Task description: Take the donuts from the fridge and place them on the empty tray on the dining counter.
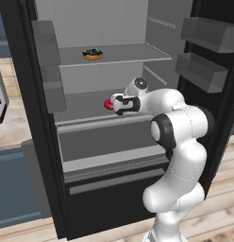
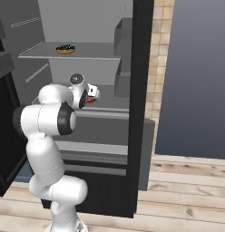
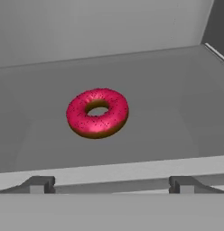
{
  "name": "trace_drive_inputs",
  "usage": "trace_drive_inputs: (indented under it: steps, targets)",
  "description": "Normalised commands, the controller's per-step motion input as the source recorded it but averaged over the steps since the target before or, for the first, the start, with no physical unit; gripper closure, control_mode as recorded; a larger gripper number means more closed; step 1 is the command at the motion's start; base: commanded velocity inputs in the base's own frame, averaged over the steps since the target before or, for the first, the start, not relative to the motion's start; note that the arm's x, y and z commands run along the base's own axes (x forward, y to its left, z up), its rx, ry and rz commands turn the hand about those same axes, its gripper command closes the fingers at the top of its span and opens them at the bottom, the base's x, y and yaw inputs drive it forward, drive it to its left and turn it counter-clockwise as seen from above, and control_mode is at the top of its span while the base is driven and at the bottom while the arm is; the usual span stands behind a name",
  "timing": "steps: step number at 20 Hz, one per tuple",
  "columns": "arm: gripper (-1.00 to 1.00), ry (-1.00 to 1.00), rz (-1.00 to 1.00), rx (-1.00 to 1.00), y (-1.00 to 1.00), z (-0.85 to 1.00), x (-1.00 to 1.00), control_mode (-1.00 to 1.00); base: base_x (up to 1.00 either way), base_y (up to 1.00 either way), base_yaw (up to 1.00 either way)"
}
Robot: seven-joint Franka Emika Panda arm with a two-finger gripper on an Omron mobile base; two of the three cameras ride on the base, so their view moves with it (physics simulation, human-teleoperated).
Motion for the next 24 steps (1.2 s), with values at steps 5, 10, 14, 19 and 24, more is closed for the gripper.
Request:
trace_drive_inputs:
  steps: [5, 10, 14, 19, 24]
  targets:
    - [-1.0, 0.0, 0.0, 0.0, 0.0, -0.15, 0.46, -1.0, 0.0, 0.0, 0.0]
    - [-1.0, 0.0, 0.0, 0.0, 0.0, -0.15, 0.44, -1.0, 0.0, 0.0, 0.0]
    - [-1.0, 0.0, 0.0, 0.0, 0.03, -0.24, 0.39, -1.0, 0.0, 0.0, 0.0]
    - [-1.0, 0.0, 0.0, 0.0, 0.03, -0.28, 0.39, -1.0, 0.0, 0.0, 0.0]
    - [-1.0, 0.0, 0.0, 0.0, 0.06, -0.19, 0.42, -1.0, 0.0, 0.0, 0.0]
